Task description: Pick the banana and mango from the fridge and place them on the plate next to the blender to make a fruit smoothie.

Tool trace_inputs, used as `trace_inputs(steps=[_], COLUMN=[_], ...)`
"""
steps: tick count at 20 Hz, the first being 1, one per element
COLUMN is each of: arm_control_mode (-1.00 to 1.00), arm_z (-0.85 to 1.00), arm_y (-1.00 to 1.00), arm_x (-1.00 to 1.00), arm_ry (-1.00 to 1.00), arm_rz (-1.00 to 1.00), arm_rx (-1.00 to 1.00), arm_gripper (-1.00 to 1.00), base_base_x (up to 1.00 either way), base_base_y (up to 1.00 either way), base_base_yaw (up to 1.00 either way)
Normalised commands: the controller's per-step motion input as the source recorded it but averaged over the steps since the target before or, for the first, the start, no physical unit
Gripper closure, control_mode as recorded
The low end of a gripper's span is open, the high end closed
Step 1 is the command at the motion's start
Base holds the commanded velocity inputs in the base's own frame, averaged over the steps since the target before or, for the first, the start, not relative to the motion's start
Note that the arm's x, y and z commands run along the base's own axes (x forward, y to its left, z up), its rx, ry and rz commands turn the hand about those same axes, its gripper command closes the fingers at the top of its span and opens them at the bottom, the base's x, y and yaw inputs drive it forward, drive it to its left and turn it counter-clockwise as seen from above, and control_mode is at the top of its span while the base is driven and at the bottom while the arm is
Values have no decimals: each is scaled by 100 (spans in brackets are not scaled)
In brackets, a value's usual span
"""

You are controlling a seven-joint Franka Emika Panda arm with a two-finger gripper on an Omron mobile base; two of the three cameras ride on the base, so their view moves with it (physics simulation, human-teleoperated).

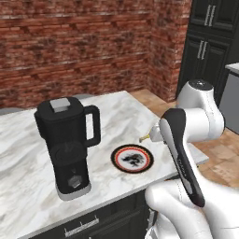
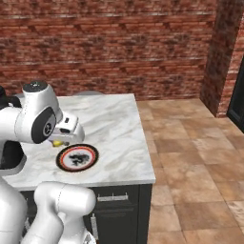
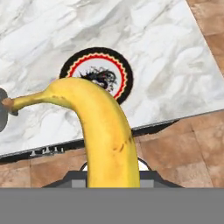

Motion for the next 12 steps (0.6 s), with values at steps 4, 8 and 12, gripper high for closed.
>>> trace_inputs(steps=[4, 8, 12], arm_control_mode=[-100, -100, -100], arm_z=[-97, -96, -66], arm_y=[4, 11, 15], arm_x=[51, 76, 93], arm_ry=[12, 9, 9], arm_rz=[2, 0, 0], arm_rx=[3, 0, -1], arm_gripper=[100, 100, 100], base_base_x=[0, 0, 0], base_base_y=[0, 0, 0], base_base_yaw=[0, 0, 0])
